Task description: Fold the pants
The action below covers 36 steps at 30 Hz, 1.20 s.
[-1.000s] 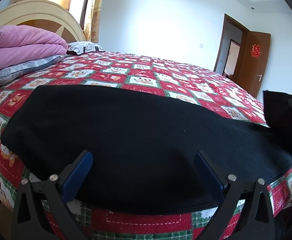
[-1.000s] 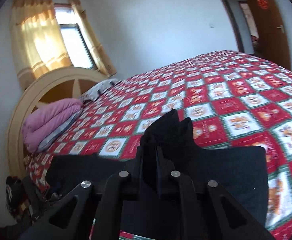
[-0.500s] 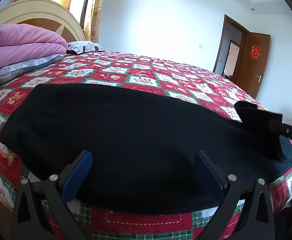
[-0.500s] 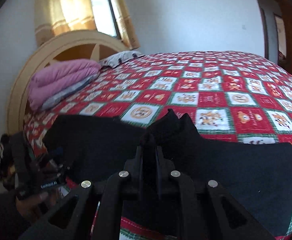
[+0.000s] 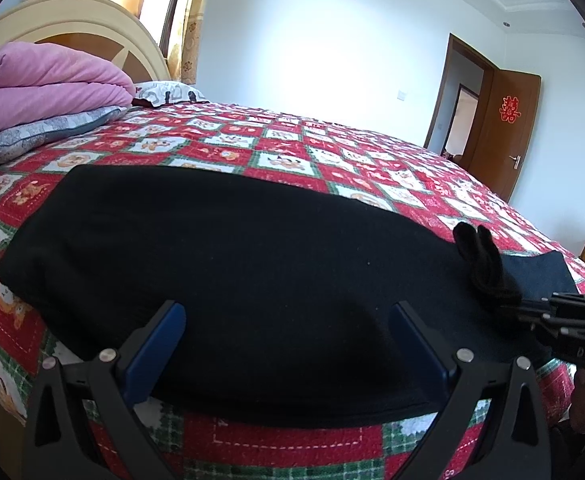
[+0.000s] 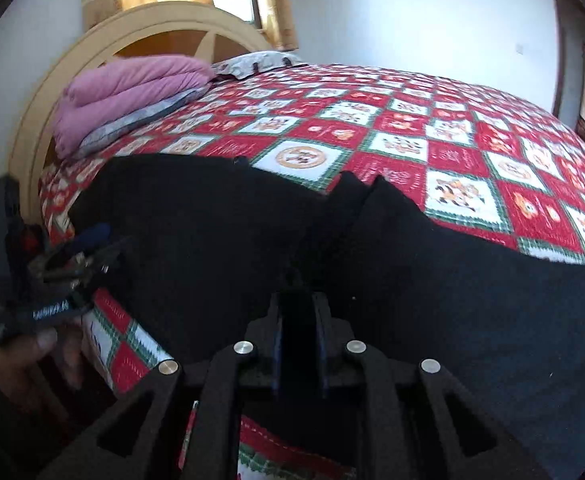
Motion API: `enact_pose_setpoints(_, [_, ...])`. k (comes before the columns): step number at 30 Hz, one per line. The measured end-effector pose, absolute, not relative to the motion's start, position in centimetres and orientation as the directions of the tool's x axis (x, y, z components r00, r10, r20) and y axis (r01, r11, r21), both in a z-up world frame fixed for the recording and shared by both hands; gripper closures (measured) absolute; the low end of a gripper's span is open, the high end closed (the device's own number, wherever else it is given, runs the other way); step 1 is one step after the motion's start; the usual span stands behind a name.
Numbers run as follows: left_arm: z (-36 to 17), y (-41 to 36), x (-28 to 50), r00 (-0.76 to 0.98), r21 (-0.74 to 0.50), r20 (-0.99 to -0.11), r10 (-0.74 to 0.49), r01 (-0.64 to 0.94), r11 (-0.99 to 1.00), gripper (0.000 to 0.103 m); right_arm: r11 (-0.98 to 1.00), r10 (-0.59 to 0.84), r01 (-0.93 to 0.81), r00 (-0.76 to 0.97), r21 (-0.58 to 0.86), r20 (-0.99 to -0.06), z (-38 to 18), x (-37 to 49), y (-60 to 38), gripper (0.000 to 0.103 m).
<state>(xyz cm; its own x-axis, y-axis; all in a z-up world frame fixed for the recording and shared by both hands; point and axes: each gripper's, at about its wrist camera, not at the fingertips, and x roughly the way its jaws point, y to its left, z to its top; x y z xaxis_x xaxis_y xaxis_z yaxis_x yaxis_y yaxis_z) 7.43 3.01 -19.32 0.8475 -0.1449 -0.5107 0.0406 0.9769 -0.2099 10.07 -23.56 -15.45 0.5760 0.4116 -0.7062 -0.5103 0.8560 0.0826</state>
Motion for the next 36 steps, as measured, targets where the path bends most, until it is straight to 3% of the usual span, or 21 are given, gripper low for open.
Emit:
enact_pose_setpoints(2, [-19.2,3.1,7.3,0.851,-0.216,-0.505,-0.147,0.041,0.975,0.0,0.84,0.389,-0.542,0.57,0.025,-0.724,-15.2,9.6,-23.0,0.085])
enact_pose_setpoints(6, [-18.2,2.9,7.1,0.849,-0.23,-0.497,-0.179,0.069,0.971,0.0,0.8,0.387,-0.6,0.556,-0.033,-0.735,-14.6,7.9,-23.4,0.054])
enact_pose_setpoints(10, [-17.0,0.6,7.5,0.826,-0.225,-0.493,-0.272,0.181,0.957,0.0,0.814,0.394,-0.581,0.576,-0.021,-0.716,-13.0,7.1,-26.3,0.053])
enact_pose_setpoints(15, [-15.7,-3.9,9.7,0.75,-0.257,-0.517,-0.412,0.323,0.911,0.002,0.941,0.259,-0.338,0.7,0.011,-0.666,-9.9,8.7,-33.2,0.053])
enact_pose_setpoints(18, [-15.8,-6.9,11.9,0.652,-0.348,-0.548,-0.523,0.391,0.852,0.018,0.987,0.155,-0.15,0.744,0.064,-0.65,-9.4,9.8,-37.3,0.053])
enact_pose_setpoints(21, [-16.5,-9.6,13.1,0.6,-0.338,-0.598,-0.531,0.413,0.846,0.031,0.987,0.118,-0.013,0.733,0.16,-0.67,-10.1,10.7,-41.2,0.053])
enact_pose_setpoints(24, [-17.1,-11.2,13.5,0.587,-0.322,-0.621,-0.519,0.413,0.852,0.036,0.983,0.086,0.05,0.735,0.179,-0.673,-10.7,11.2,-43.3,0.053])
enact_pose_setpoints(25, [-17.1,-11.6,13.5,0.58,-0.315,-0.626,-0.521,0.423,0.85,0.062,0.981,0.08,0.062,0.739,0.186,-0.669,-10.8,11.2,-43.7,0.053])
enact_pose_setpoints(26, [-17.1,-11.8,13.6,0.564,-0.316,-0.639,-0.524,0.429,0.846,0.08,0.977,0.079,0.075,0.744,0.2,-0.664,-10.8,11.2,-44.3,0.053])
enact_pose_setpoints(27, [-17.2,-11.9,13.6,0.549,-0.319,-0.656,-0.518,0.42,0.85,0.087,0.974,0.08,0.082,0.748,0.211,-0.659,-10.8,11.0,-44.6,0.053])
enact_pose_setpoints(36, [-16.2,-8.6,10.5,0.56,-0.414,-0.624,-0.545,0.356,0.838,0.089,0.968,0.099,0.064,0.789,0.241,-0.607,-9.8,10.2,-44.6,0.053])
